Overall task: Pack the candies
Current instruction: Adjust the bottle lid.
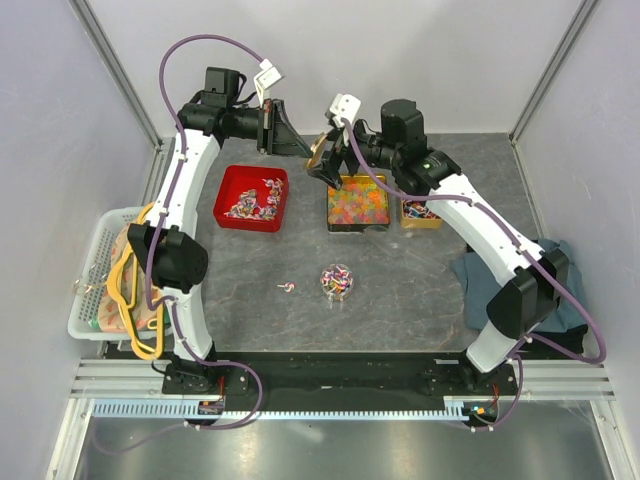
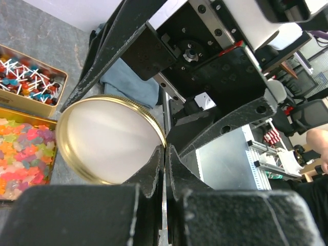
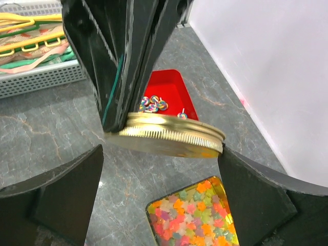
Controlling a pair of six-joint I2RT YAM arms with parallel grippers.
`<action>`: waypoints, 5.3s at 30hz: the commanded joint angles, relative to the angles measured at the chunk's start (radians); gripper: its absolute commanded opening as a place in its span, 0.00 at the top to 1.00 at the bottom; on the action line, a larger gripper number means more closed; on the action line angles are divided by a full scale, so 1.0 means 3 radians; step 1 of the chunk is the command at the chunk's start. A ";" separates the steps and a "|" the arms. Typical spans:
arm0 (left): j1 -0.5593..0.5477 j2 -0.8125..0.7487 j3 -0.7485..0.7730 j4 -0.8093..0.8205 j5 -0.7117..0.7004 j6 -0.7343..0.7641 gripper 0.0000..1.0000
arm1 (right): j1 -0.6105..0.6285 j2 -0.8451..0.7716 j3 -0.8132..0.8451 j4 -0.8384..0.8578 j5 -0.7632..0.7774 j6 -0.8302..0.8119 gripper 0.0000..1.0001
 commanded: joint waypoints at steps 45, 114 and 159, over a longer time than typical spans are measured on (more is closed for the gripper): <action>-0.0436 -0.0764 -0.0860 0.0185 0.1121 -0.0018 0.98 | -0.1048 0.0750 0.0335 0.0412 -0.3217 0.0981 0.02; -0.0140 -0.0059 -0.0553 0.0190 0.0999 0.0201 0.00 | -0.0813 -0.0094 -0.0708 0.2104 -0.3212 0.2387 1.00; -0.0513 -0.0892 -0.1929 0.1928 -0.0873 -0.0202 0.63 | -0.0833 -0.0135 -0.0610 0.1102 -0.2071 0.2034 1.00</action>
